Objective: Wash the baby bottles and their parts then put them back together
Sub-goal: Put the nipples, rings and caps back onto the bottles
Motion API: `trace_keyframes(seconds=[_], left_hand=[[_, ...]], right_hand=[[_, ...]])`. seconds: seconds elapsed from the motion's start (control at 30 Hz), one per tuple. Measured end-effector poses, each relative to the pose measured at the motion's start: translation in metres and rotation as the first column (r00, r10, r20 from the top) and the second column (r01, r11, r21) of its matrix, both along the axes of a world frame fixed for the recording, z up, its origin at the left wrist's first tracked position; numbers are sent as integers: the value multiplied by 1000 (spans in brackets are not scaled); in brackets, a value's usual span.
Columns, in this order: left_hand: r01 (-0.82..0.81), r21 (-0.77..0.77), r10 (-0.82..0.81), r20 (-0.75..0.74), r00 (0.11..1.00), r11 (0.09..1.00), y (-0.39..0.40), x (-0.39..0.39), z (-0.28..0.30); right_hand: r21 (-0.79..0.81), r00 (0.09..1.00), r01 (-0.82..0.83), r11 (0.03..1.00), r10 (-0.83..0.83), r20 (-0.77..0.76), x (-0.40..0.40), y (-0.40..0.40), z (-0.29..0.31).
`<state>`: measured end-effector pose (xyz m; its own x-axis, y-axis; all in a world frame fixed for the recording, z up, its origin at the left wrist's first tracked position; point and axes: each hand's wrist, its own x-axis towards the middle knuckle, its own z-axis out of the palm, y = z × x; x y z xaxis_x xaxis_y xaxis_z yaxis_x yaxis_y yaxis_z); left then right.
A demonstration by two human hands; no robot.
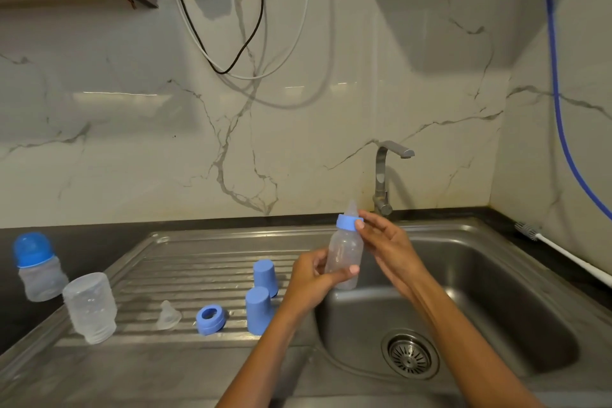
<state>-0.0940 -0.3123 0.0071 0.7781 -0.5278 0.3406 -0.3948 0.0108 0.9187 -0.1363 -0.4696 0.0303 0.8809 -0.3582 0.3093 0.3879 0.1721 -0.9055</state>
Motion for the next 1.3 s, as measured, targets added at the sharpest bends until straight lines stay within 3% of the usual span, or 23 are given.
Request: trace_keyframes(seconds=[0.13, 0.27, 0.4, 0.47, 0.53, 0.6, 0.63, 0.7, 0.77, 0.87, 0.9, 0.97, 1.0, 1.07, 1.17, 1.23, 1.3], left_hand=[[52, 21, -52, -15, 999, 998, 3, -2, 4], [144, 70, -138, -81, 987, 987, 10, 0, 7], [224, 56, -217, -105, 970, 973, 12, -1, 6], [192, 43, -189, -76, 979, 980, 9, -3, 3], [46, 83, -48, 29, 998, 995, 5, -2, -3], [-66, 113, 51, 134, 990, 991, 1, -4, -7], [-60, 111, 43, 147, 988, 992, 0, -5, -7], [6, 99, -15, 88, 996, 995, 0, -1, -8], [86, 67, -85, -24, 996, 994, 4, 2, -5], [190, 27, -186, -118, 976, 981, 11, 5, 0], [209, 13, -206, -134, 969, 978, 12, 6, 1], [195, -2, -194, -141, 971, 981, 12, 4, 1], [156, 3, -154, -118, 981, 988, 11, 3, 1], [28, 39, -28, -7, 1000, 999, 7, 1, -2], [-86, 109, 71, 140, 988, 990, 1, -4, -5], [-8, 102, 0, 77, 997, 995, 1, -6, -2], [92, 81, -90, -32, 995, 992, 4, -5, 2]], right_hand=[[12, 999, 33, 999, -33, -26, 1, 8, -1], [159, 974, -227, 961, 225, 27, -3, 5, -1], [74, 960, -278, 958, 279, 8, -8, 3, 0], [40, 980, -195, 980, 196, -36, -12, 8, 0], [-83, 992, 62, 995, -70, -104, -9, 19, -4], [-206, 925, 329, 922, -359, -127, -5, 32, -12], [-237, 905, 377, 895, -411, -113, -4, 36, -13], [-279, 933, 294, 914, -338, -122, -4, 33, -10], [-285, 977, 62, 956, -116, -177, -6, 24, -5], [38, 959, -236, 971, 239, -153, -9, 8, 4], [85, 948, -291, 953, 299, -111, -11, 3, 6], [32, 938, -342, 939, 343, -55, -16, -3, 7], [-21, 950, -309, 951, 308, -49, -17, -3, 6], [-61, 994, -95, 994, 91, -68, -17, 6, -1], [-80, 953, 265, 961, -273, -128, -10, 25, -11], [-133, 947, 269, 954, -287, -144, -8, 28, -10], [-148, 985, 65, 987, -88, -149, -11, 21, -3]])
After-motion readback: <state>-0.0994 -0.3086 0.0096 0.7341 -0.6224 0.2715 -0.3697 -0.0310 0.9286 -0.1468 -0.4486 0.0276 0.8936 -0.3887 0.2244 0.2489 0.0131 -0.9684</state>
